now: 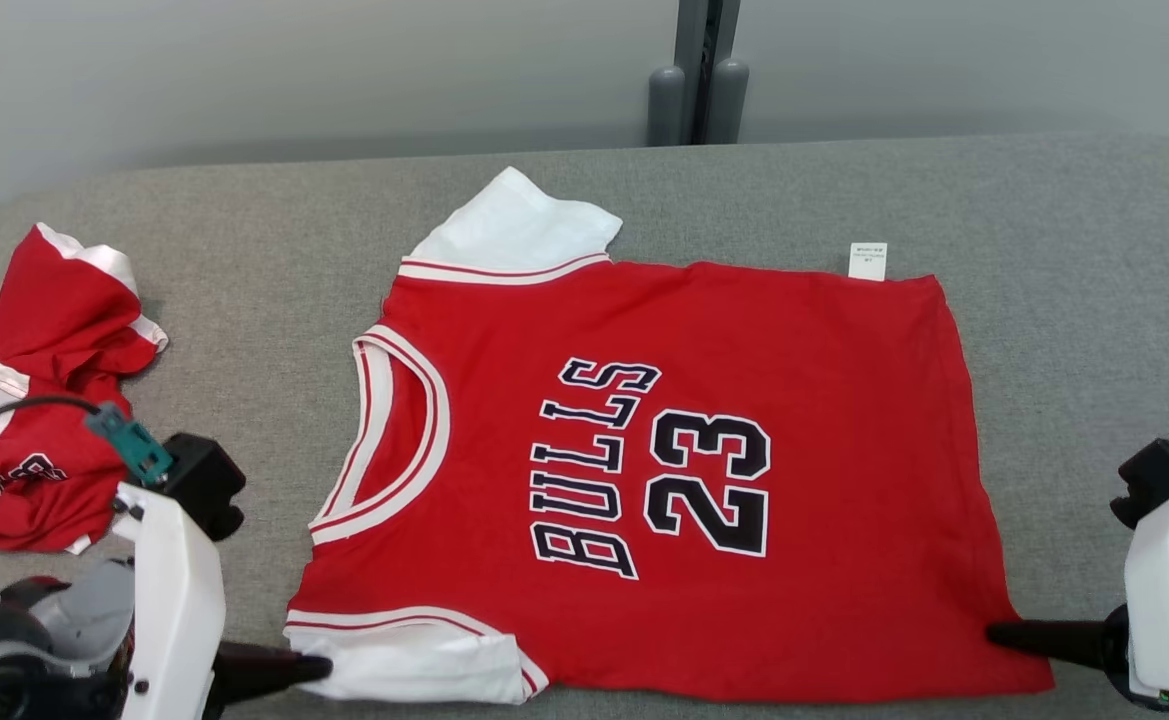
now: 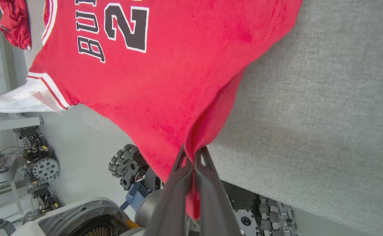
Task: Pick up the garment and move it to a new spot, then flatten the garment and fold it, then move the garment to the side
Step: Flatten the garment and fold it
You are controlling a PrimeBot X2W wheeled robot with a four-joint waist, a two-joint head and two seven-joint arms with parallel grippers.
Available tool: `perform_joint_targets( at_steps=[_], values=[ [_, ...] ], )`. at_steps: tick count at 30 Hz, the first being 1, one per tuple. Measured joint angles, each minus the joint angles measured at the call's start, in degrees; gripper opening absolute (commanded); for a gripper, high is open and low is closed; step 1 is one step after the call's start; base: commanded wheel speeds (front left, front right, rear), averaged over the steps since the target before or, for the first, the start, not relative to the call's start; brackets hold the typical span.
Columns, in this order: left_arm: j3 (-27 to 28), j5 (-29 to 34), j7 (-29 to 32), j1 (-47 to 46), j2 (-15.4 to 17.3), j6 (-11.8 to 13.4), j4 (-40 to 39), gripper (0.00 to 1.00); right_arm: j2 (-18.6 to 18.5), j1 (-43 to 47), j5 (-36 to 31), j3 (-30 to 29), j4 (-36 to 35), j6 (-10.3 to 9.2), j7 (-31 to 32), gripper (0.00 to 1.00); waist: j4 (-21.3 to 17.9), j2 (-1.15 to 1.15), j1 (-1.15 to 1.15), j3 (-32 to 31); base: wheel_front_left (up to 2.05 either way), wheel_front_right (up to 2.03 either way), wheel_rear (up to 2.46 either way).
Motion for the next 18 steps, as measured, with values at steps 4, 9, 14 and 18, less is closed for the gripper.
perform_joint_targets(
  at_steps=[4,9,14,18],
  values=[
    [1.7,-1.5,2.1,-3.4,-2.0,0.2,4.0,0.0,5.4,-1.8,-3.5,-5.8,-1.3,0.0,4.0,0.0,-0.2,0.0,0.0,1.8,0.0,0.0,0.0],
    [3.9,-2.4,4.2,-7.9,-4.1,0.3,11.1,0.0,12.2,-4.3,-8.6,-13.0,-2.0,0.0,8.9,0.0,-0.9,0.0,0.0,4.4,0.0,0.0,0.0],
    [5.5,-2.4,5.3,-11.1,-5.5,-0.4,18.3,0.0,19.1,-7.1,-14.1,-19.1,-3.1,0.0,13.3,0.0,-2.4,0.0,0.0,7.3,0.0,0.0,0.0],
    [5.8,-1.5,5.2,-12.2,-6.6,-1.2,22.3,0.0,22.4,-8.2,-16.9,-22.0,-4.0,0.0,15.1,0.0,-3.4,0.0,0.0,8.6,0.0,0.0,0.0]
  ],
)
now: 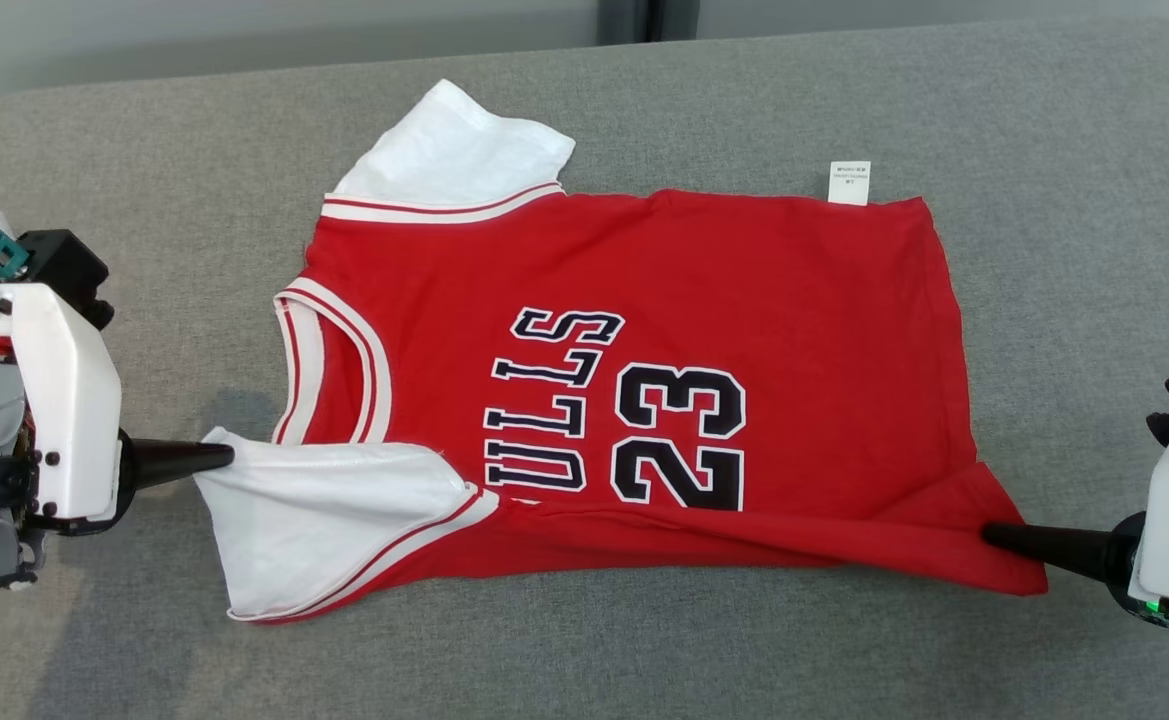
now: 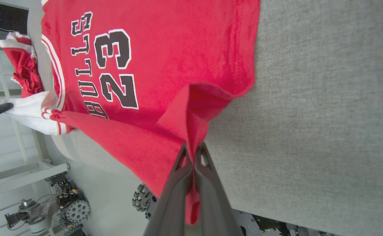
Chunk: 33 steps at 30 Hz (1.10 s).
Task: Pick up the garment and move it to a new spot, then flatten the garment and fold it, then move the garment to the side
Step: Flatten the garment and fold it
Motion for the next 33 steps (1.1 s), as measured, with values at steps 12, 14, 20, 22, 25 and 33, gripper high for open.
perform_joint_targets(
  at_steps=[12,14,20,22,25,33],
  values=[
    [0.8,2.2,-1.3,-3.0,-4.4,-2.5,7.4,0.0,3.9,-5.2,-3.1,-4.2,0.6,0.0,1.3,0.0,-1.0,0.0,0.0,2.7,0.0,0.0,0.0],
    [0.8,2.3,-1.3,-3.5,-4.9,-2.5,8.8,0.0,4.1,-6.5,-3.4,-4.6,1.6,0.0,1.2,0.0,-1.1,0.0,0.0,3.2,0.0,0.0,0.0],
    [0.8,3.2,-1.4,-5.2,-7.5,-3.0,13.3,0.0,4.5,-10.5,-4.4,-5.3,4.7,0.0,-0.2,0.35,-1.0,0.0,0.0,4.9,0.0,0.0,0.0],
    [0.8,3.9,-2.1,-5.5,-8.4,-3.5,14.6,0.25,4.6,-11.4,-4.8,-5.1,5.8,0.0,-0.8,0.93,-1.0,0.0,0.0,5.3,0.0,0.0,0.0],
    [0.8,4.4,-3.0,-5.9,-9.8,-4.1,16.5,1.0,4.6,-12.2,-4.6,-4.8,7.2,0.0,-2.0,1.0,-0.8,0.0,0.0,5.5,0.0,0.0,0.0],
    [1.5,6.2,-8.4,-5.3,-11.6,-6.8,19.7,1.0,4.6,-11.7,-2.7,-6.2,7.9,0.0,-6.8,1.0,-0.5,0.0,0.0,2.6,0.0,0.0,0.0]
  ],
)
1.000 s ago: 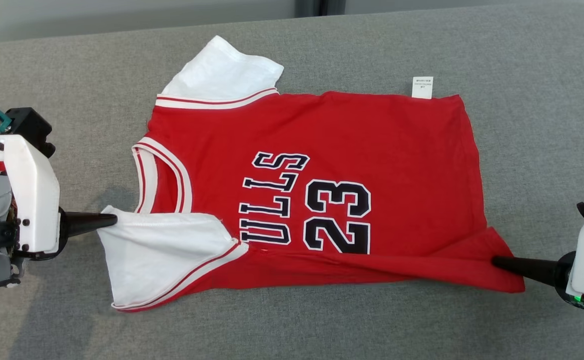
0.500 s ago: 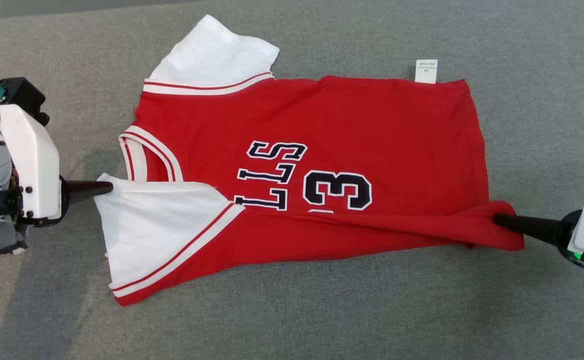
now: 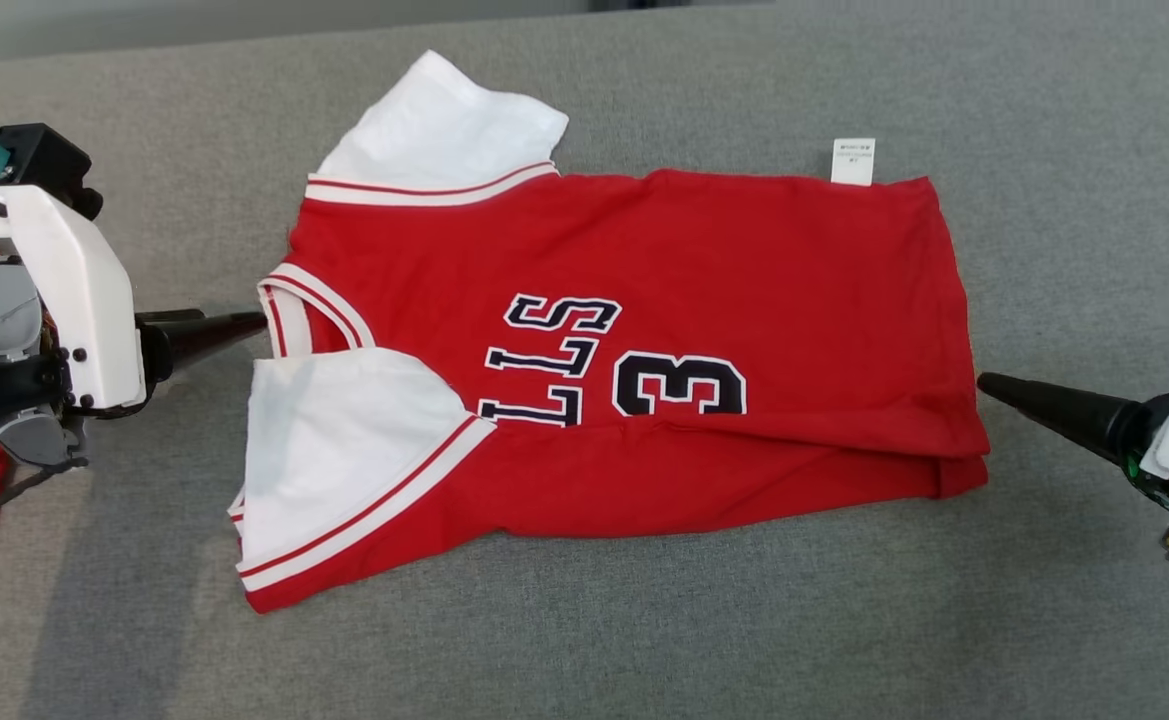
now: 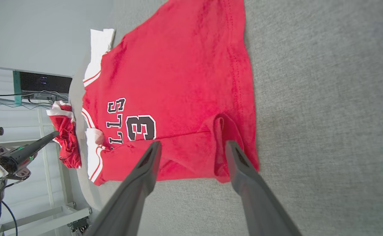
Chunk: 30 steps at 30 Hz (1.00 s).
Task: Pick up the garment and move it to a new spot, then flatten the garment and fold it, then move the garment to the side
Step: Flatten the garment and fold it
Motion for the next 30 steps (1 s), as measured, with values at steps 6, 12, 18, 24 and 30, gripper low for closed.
perform_joint_targets(
  at_steps=[6,12,18,24,30],
  values=[
    [2.3,5.0,-14.3,2.6,-0.2,-1.2,-0.6,1.0,0.0,3.9,5.7,-0.7,-5.9,0.0,-10.5,1.0,0.5,0.0,0.0,-3.8,0.0,0.0,0.0],
    [3.7,10.1,-30.0,9.1,-0.8,1.8,-4.9,1.0,-0.7,11.9,6.1,2.2,-13.3,-0.01,-25.8,1.0,1.4,0.0,0.0,-7.4,0.0,0.0,0.0],
    [5.0,13.9,-43.4,17.3,-0.1,10.1,-12.0,1.0,-4.9,20.6,2.2,7.4,-16.1,-0.01,-40.5,1.0,2.6,0.0,0.0,-10.2,0.0,0.0,0.0],
    [6.2,16.2,-53.6,26.6,-0.4,18.9,-18.0,1.0,-6.9,27.0,-0.4,11.5,-12.9,-0.01,-49.5,1.0,3.2,0.0,0.0,-11.3,0.0,0.0,0.0],
    [10.3,19.5,-55.3,35.0,-4.1,23.4,-19.3,1.0,-8.3,29.8,-2.3,14.4,-6.7,-0.01,-55.4,1.0,3.8,0.0,0.0,-11.0,0.0,0.0,0.0]
  ],
)
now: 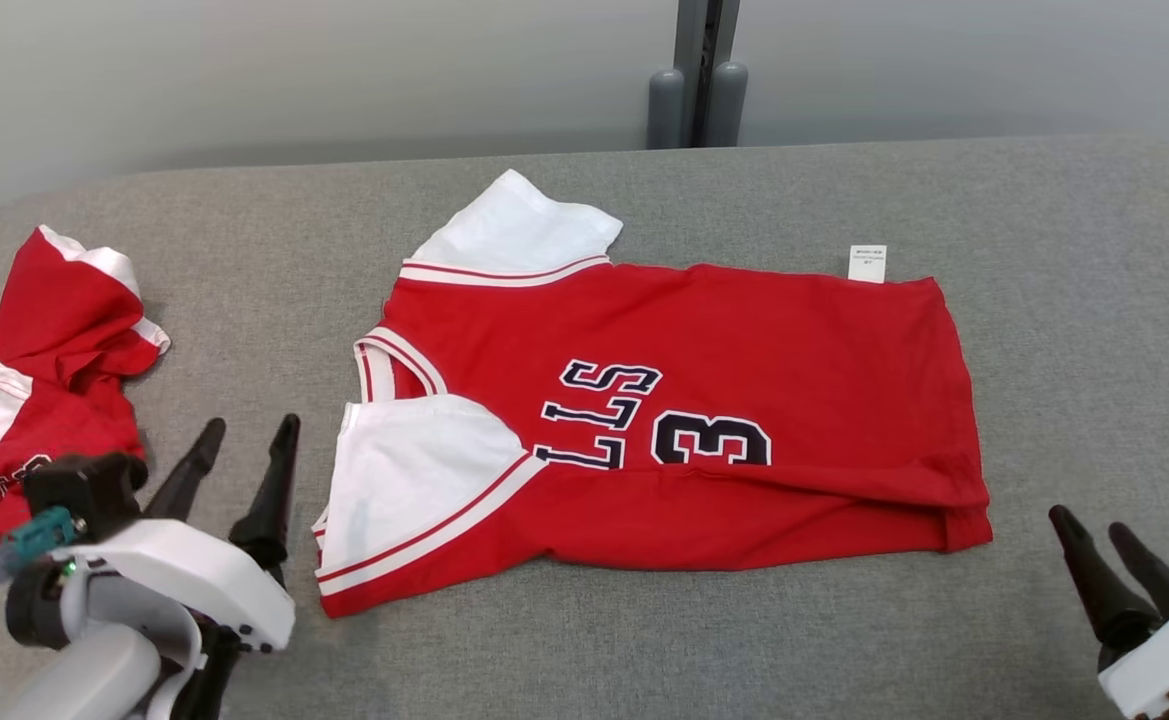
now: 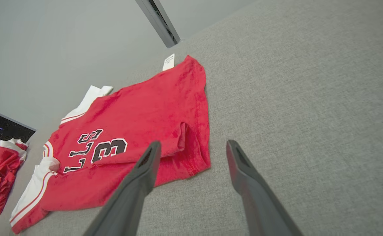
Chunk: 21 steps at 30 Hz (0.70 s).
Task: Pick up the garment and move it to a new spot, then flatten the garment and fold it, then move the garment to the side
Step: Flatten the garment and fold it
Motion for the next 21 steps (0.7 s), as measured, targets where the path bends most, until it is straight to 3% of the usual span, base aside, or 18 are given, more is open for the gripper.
perform_joint_targets(
  at_steps=[5,10,16,21],
  values=[
    [4.0,2.9,-0.1,4.3,-3.6,0.4,0.3,1.0,-1.1,-0.6,-0.5,3.0,4.8,0.01,-2.4,1.0,0.3,0.0,0.0,0.4,0.0,0.0,0.0],
    [5.3,5.2,-0.1,6.5,-6.1,-1.2,3.4,1.0,-2.4,-4.0,-1.0,7.2,10.1,0.01,-3.9,1.0,0.7,0.0,0.0,0.8,0.0,0.0,0.0],
    [2.8,6.3,1.4,5.8,-7.5,-4.2,8.5,1.0,-3.4,-8.1,-3.0,11.4,15.7,0.01,-5.1,1.0,1.1,0.0,0.0,1.4,0.0,0.0,0.0],
    [-0.7,5.7,6.9,4.5,-10.1,-6.5,13.2,1.0,-3.5,-10.2,-4.1,12.7,19.8,0.01,-5.6,1.0,1.6,0.0,0.0,2.1,0.0,0.0,0.0]
  ],
)
